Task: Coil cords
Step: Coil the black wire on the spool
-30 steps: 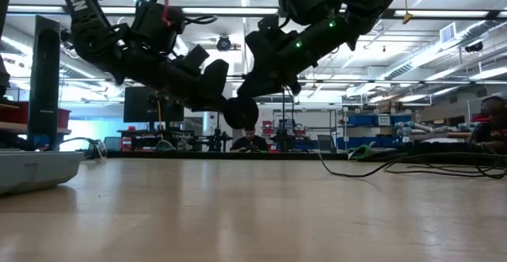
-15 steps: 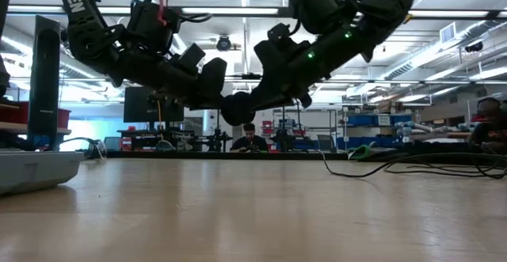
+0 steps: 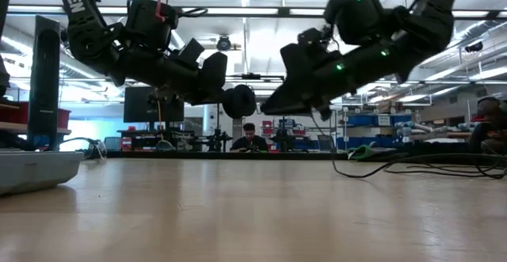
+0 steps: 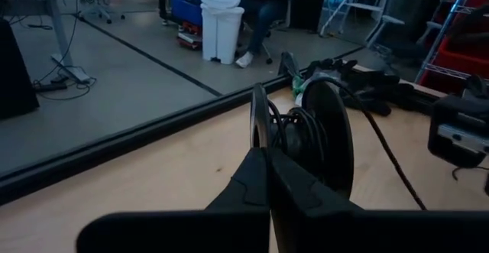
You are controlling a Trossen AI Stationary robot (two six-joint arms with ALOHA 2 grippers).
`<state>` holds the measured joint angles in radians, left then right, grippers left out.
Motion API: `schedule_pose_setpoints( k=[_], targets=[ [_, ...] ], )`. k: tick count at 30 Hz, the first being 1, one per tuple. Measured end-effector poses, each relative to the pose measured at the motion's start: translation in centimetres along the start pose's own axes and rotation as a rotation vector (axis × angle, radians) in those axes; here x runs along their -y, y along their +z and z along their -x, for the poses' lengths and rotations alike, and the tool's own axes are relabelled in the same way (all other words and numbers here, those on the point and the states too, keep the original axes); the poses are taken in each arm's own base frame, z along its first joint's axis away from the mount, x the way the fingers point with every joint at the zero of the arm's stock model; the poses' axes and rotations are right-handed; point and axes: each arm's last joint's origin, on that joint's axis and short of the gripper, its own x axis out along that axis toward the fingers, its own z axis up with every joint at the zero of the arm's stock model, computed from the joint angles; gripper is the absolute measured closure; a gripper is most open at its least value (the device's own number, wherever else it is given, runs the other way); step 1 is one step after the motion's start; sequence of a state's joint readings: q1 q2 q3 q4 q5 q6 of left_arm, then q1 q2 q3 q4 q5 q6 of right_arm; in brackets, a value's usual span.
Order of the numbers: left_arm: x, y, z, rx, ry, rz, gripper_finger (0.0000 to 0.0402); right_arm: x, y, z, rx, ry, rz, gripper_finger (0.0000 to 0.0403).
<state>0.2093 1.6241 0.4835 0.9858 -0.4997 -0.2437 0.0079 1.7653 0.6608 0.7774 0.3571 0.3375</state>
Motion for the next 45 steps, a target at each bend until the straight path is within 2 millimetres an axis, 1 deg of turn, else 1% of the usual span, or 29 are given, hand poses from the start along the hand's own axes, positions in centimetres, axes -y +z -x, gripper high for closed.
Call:
schedule_pose_setpoints(
  k=[5, 7, 11, 14, 17, 20, 27, 32, 34, 37, 39, 42, 45],
  targets=[
    [0.0, 0.0, 0.0, 0.002, -0.001, 0.001, 0.0401, 0.9, -1.5, 0.6, -0.017, -0.057, -0.079, 0.0325],
    [0.0, 0.1, 0.0, 0.005, -0.005, 0.003, 0.0401, 1.2, -2.3, 0.5, -0.04, -0.07, -0.089, 0.0325],
    [0.1, 0.1, 0.0, 0.011, -0.01, 0.007, 0.0401, 1.6, -4.2, -0.4, -0.096, -0.093, -0.086, 0.0325],
    [0.1, 0.1, 0.0, 0.009, -0.017, 0.006, 0.0401, 1.6, -5.1, -0.8, -0.124, -0.06, -0.141, 0.0325],
    [0.1, 0.1, 0.0, 0.006, -0.024, 0.003, 0.0401, 1.2, -5.2, -0.9, -0.151, 0.049, -0.171, 0.0325],
    [0.1, 0.1, 0.0, 0.006, -0.024, 0.002, 0.0401, 1.0, -5.0, -0.8, -0.165, 0.125, -0.139, 0.0325],
    [0.1, 0.1, 0.0, 0.002, -0.025, 0.0, 0.0401, 1.8, -4.8, -1.1, -0.155, 0.097, -0.119, 0.0317],
    [0.2, 0.0, 0.0, -0.007, -0.046, -0.002, 0.0401, 2.3, -4.6, -1.3, -0.178, 0.143, -0.135, 0.0286],
    [0.2, 0.0, 0.0, -0.01, -0.045, -0.008, 0.0401, 2.2, -4.6, -1.3, -0.208, 0.205, -0.14, 0.0269],
    [0.2, 0.0, 0.0, -0.009, -0.045, -0.021, 0.0401, 1.7, -4.8, -1.1, -0.278, 0.371, -0.146, 0.0249],
    [0.2, 0.0, 0.0, -0.009, -0.045, -0.026, 0.0401, 1.4, -4.7, -0.9, -0.314, 0.466, -0.164, 0.0243],
    [0.2, 0.0, 0.0, -0.008, -0.045, -0.025, 0.0401, 1.5, -4.6, -0.9, -0.334, 0.496, -0.188, 0.0242],
    [0.2, 0.0, 0.0, -0.009, -0.048, -0.025, 0.0401, 2.0, -4.4, -1.1, -0.345, 0.513, -0.197, 0.0242]
  ],
)
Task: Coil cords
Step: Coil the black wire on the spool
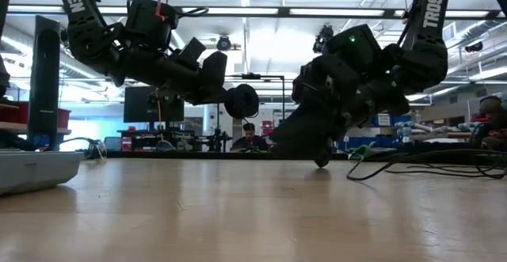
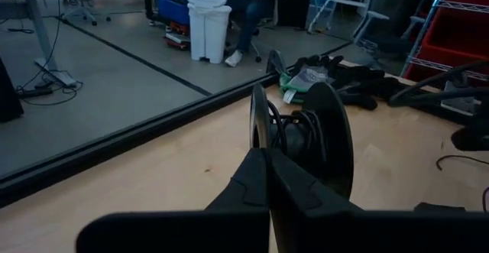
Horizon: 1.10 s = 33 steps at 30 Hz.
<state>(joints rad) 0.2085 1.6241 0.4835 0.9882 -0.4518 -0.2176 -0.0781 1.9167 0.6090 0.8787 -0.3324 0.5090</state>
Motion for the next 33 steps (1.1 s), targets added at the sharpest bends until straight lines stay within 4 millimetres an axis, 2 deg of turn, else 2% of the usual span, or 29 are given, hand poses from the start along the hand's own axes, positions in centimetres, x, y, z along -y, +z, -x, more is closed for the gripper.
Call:
schedule_pose_setpoints(
  k=[4, 11, 15, 19, 22, 25, 33],
  targets=[
    [0.1, -0.1, 0.0, -0.01, -0.026, 0.0, 0.0401, 1.2, 0.9, 0.8, -0.006, 0.013, -0.049, 0.0244],
    [0.1, -0.2, 0.0, -0.028, -0.025, 0.01, 0.0401, 2.4, 3.1, 3.7, -0.011, -0.152, -0.064, 0.0251],
    [0.1, -0.3, 0.0, -0.029, -0.027, 0.01, 0.0401, 2.0, 4.0, 5.6, -0.026, -0.287, -0.022, 0.0252],
    [0.1, -0.2, 0.0, -0.028, -0.035, 0.011, 0.0401, 0.6, 5.2, 6.5, 0.075, -0.379, 0.075, 0.0252],
    [0.1, -0.2, 0.0, -0.022, -0.036, 0.013, 0.0401, -0.4, 5.6, 6.0, 0.159, -0.418, 0.16, 0.0252],
    [0.1, -0.1, 0.0, -0.018, -0.049, 0.017, 0.0401, -0.4, 4.9, 4.5, 0.217, -0.453, 0.193, 0.0252],
    [0.2, 0.1, 0.0, -0.003, -0.068, 0.025, 0.0401, 2.7, 2.0, 0.1, 0.399, -0.42, 0.178, 0.0252]
  ],
)
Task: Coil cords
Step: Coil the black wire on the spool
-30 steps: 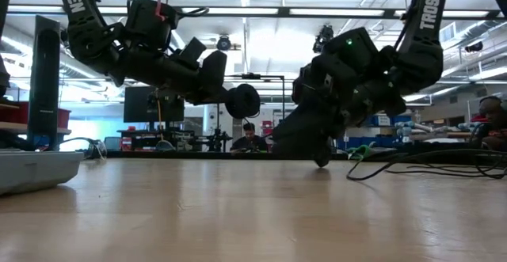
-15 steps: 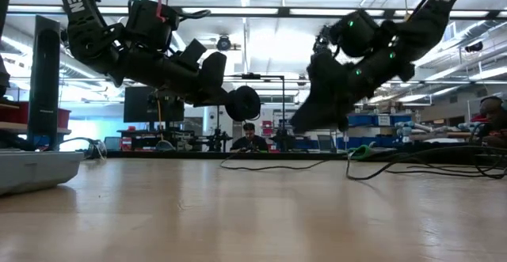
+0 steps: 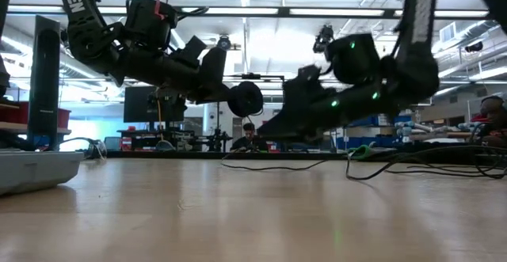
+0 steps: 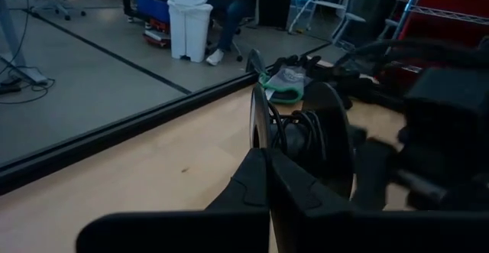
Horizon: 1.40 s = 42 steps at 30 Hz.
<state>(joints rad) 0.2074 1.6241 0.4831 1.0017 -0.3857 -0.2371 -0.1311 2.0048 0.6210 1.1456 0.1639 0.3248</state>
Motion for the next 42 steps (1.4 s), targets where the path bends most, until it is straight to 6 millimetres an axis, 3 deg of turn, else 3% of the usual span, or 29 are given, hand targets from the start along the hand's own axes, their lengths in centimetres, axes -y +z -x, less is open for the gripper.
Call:
schedule_pose_setpoints(
  k=[7, 11, 15, 20, 27, 35, 42],
  targets=[
    [0.1, 0.0, 0.0, -0.002, -0.021, 0.001, 0.0401, -0.1, -1.5, -3.6, 0.048, 0.016, -0.023, 0.0252],
    [0.1, 0.0, 0.0, -0.006, -0.037, 0.001, 0.0401, -0.2, -1.3, -4.2, 0.053, 0.014, -0.047, 0.0253],
    [0.1, 0.0, 0.0, -0.007, -0.044, 0.001, 0.0401, 0.4, -1.0, -4.3, 0.047, -0.008, -0.06, 0.0287],
    [0.1, 0.0, 0.0, -0.006, -0.044, 0.001, 0.0401, 0.9, -1.2, -4.3, -0.002, -0.034, -0.067, 0.039],
    [0.2, 0.0, 0.0, -0.013, -0.056, 0.0, 0.0401, 2.1, -0.5, -1.9, -0.103, -0.091, -0.091, 0.0398],
    [0.4, -0.1, 0.0, -0.033, -0.126, -0.029, 0.0401, 4.7, 4.8, 2.2, -0.275, -0.236, -0.083, 0.0401],
    [0.4, -0.6, 0.1, -0.09, -0.163, -0.073, 0.0401, 4.7, 11.3, 3.6, -0.275, -0.216, -0.073, 0.0401]
  ],
)
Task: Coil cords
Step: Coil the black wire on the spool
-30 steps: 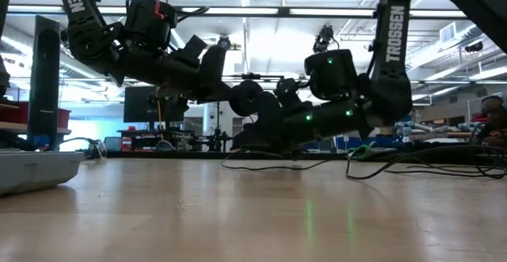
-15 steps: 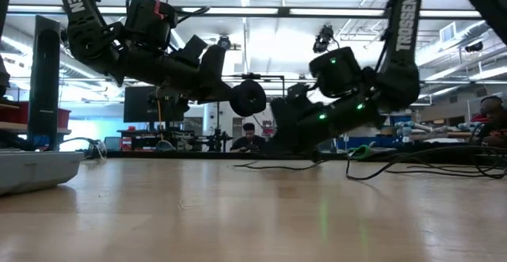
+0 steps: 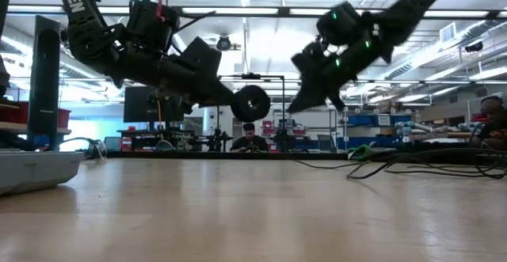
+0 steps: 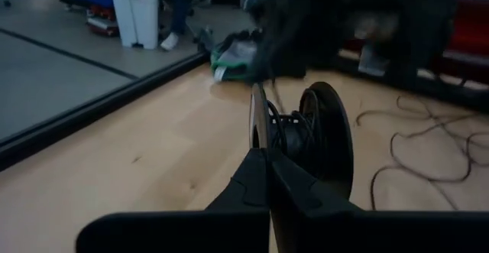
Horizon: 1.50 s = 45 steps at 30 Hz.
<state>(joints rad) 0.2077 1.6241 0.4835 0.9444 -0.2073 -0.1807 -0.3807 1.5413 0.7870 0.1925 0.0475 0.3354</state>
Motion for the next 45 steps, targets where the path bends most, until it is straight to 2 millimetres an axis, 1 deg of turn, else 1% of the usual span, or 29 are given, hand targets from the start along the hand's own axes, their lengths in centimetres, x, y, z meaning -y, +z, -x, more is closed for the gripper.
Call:
schedule_pose_setpoints(
  k=[4, 8, 11, 15, 17, 20, 22, 26, 31, 34, 37, 41, 45],
  targets=[
    [-0.2, -0.6, 0.0, -0.067, 0.046, -0.036, 0.0401, -1.5, 3.0, 1.1, -0.025, 0.009, 0.049, 0.0402],
    [-0.2, -0.7, -0.3, -0.102, 0.102, -0.055, 0.0401, -4.1, 5.2, 1.3, -0.023, 0.055, 0.086, 0.0402],
    [-0.1, -0.5, -0.4, -0.097, 0.164, -0.078, 0.0401, -6.3, 5.9, 0.7, -0.015, 0.096, 0.121, 0.0402],
    [-0.1, -0.2, -0.5, -0.077, 0.198, -0.074, 0.0401, -8.7, 6.0, -1.0, -0.017, 0.122, 0.195, 0.0403],
    [-0.1, 0.0, -0.6, -0.062, 0.215, -0.054, 0.0401, -9.7, 5.7, -2.2, -0.016, 0.133, 0.23, 0.0403],
    [-0.2, 0.1, -0.6, -0.044, 0.242, -0.026, 0.0401, -10.8, 4.5, -3.7, -0.023, 0.15, 0.267, 0.0403],
    [-0.2, 0.2, -0.6, -0.03, 0.247, -0.016, 0.0401, -11.2, 3.6, -4.5, -0.048, 0.152, 0.28, 0.0403],
    [-0.1, 0.5, -0.5, 0.018, 0.242, 0.018, 0.0401, -11.6, 1.8, -5.9, -0.093, 0.132, 0.302, 0.0403],
    [-0.4, 0.6, 0.2, 0.109, 0.239, 0.059, 0.0401, -11.6, -0.6, -7.5, -0.165, 0.084, 0.329, 0.0403],
    [-0.7, -0.3, 1.1, 0.12, 0.227, 0.101, 0.0401, -11.2, -1.9, -7.8, -0.168, 0.056, 0.321, 0.0403],
    [-1.0, -1.0, 2.3, 0.162, 0.196, 0.148, 0.0401, -10.6, -3.2, -7.8, -0.108, 0.037, 0.289, 0.0403],
    [-1.4, -1.7, 4.0, 0.221, 0.134, 0.196, 0.0401, -9.9, -4.7, -7.5, -0.004, 0.086, 0.237, 0.0399],
    [-1.4, -2.0, 5.0, 0.249, 0.075, 0.207, 0.0401, -9.0, -5.9, -7.0, 0.099, 0.126, 0.192, 0.0389]
  ],
)
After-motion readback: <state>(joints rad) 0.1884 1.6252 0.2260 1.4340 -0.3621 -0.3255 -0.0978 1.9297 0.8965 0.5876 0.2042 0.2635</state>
